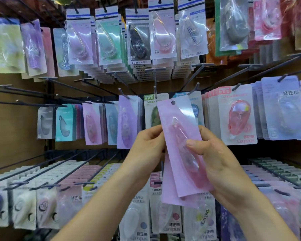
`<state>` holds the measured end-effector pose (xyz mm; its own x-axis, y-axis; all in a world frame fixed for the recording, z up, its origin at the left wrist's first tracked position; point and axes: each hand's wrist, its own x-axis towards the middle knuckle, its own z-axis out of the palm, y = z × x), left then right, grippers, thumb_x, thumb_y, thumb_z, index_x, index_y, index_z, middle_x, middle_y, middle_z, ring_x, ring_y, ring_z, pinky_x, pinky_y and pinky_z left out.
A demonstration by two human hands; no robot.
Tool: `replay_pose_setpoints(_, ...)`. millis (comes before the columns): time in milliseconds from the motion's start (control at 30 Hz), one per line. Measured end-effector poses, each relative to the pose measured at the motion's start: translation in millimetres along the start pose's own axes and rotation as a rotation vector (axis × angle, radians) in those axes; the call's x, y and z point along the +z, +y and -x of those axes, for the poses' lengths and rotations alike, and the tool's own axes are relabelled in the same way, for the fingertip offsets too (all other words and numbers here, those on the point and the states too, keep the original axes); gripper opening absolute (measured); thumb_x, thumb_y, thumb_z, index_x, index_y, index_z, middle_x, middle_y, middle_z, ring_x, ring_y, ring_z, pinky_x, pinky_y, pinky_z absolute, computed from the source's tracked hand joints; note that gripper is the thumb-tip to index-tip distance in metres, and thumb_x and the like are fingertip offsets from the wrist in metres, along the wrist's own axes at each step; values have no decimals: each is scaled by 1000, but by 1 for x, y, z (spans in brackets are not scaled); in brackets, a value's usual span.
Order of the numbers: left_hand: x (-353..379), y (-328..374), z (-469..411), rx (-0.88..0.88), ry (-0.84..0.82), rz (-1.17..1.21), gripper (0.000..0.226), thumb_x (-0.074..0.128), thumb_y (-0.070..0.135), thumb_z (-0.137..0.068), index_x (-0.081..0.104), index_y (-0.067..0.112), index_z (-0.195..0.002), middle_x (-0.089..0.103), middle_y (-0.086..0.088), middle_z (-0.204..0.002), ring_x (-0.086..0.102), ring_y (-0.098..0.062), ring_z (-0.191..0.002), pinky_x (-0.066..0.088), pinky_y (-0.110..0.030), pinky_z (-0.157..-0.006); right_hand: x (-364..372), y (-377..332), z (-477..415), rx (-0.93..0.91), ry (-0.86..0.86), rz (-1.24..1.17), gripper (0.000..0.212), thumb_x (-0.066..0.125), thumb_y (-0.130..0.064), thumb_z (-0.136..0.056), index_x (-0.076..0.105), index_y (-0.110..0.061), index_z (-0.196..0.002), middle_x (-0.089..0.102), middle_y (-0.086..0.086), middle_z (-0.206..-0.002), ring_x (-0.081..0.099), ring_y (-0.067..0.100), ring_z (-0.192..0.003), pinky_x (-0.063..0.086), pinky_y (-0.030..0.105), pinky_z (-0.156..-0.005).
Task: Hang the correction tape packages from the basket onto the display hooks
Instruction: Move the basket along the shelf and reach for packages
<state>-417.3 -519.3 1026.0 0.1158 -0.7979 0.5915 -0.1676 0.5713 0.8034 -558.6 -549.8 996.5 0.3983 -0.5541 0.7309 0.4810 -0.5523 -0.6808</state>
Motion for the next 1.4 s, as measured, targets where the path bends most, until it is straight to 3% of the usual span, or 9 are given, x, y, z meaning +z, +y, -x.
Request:
replay_pose_setpoints(100,-6,-2,0,43,171,3,25,55,24,-100,73,7,-97,74,-15,-91,67,-23,-80,56,-43,-81,-1,4,2,2,72,-8,26,65,-27,-82,66,-22,-108,71,11,-103,67,23,-91,54,40,-82)
replay_pose_setpoints(200,-15,-3,6,106,286,1,27,55,24,-99,71,4,-92,71,-7,-77,62,-17,-70,51,-33,-66,-7,6,4,-43,309,-15,24,70,-25,-90,60,-21,-111,73,12,-95,70,22,-83,58,45,-73)
replay_pose_setpoints(300,-21,-1,15,164,332,2,18,55,20,-98,69,10,-95,72,2,-74,66,-11,-68,56,-28,-62,-11,6,11,-149,414,214,41,60,-23,-96,44,-52,-121,69,13,-76,62,20,-59,54,38,-61)
replay_pose_setpoints(433,-21,-1,27,198,328,42,9,54,10,-99,62,11,-103,73,1,-72,68,-14,-67,59,-29,-59,-8,10,16,-291,286,572,20,55,-32,-98,65,-49,-105,67,-3,-83,61,1,-72,43,7,-69)
replay_pose_setpoints(567,-20,-1,39,271,406,55,8,51,5,-99,56,10,-103,69,1,-68,63,-12,-62,54,-28,-54,6,11,21,-167,167,510,15,59,-50,-81,70,-49,-92,68,-15,-95,61,-5,-94,40,3,-76)
replay_pose_setpoints(733,-35,-5,55,265,493,145,9,47,8,-101,54,12,-105,69,2,-72,66,-11,-64,55,-25,-54,19,6,19,-75,46,671,53,70,-73,-45,65,-55,-94,62,-18,-97,55,-8,-97,38,3,-72)
replay_pose_setpoints(1100,-120,-4,63,174,469,447,13,49,6,-100,56,6,-112,71,-6,-79,68,-14,-61,55,-25,-52,86,11,-6,141,-272,596,34,71,-57,-66,75,-40,-94,74,-19,-97,68,2,-92,50,29,-91)
replay_pose_setpoints(1233,-169,2,56,120,370,450,21,49,-3,-95,56,8,-112,70,-9,-80,66,-16,-58,56,-28,-51,120,21,-19,162,-249,568,14,66,-40,-85,76,-31,-87,74,-13,-84,65,3,-68,42,7,-63)
replay_pose_setpoints(1400,-226,7,37,104,342,340,10,58,15,-96,66,11,-101,71,-4,-80,67,-12,-63,56,-26,-55,157,29,-33,114,-154,697,12,66,-32,-89,76,-30,-82,73,-17,-81,66,3,-77,41,4,-65)
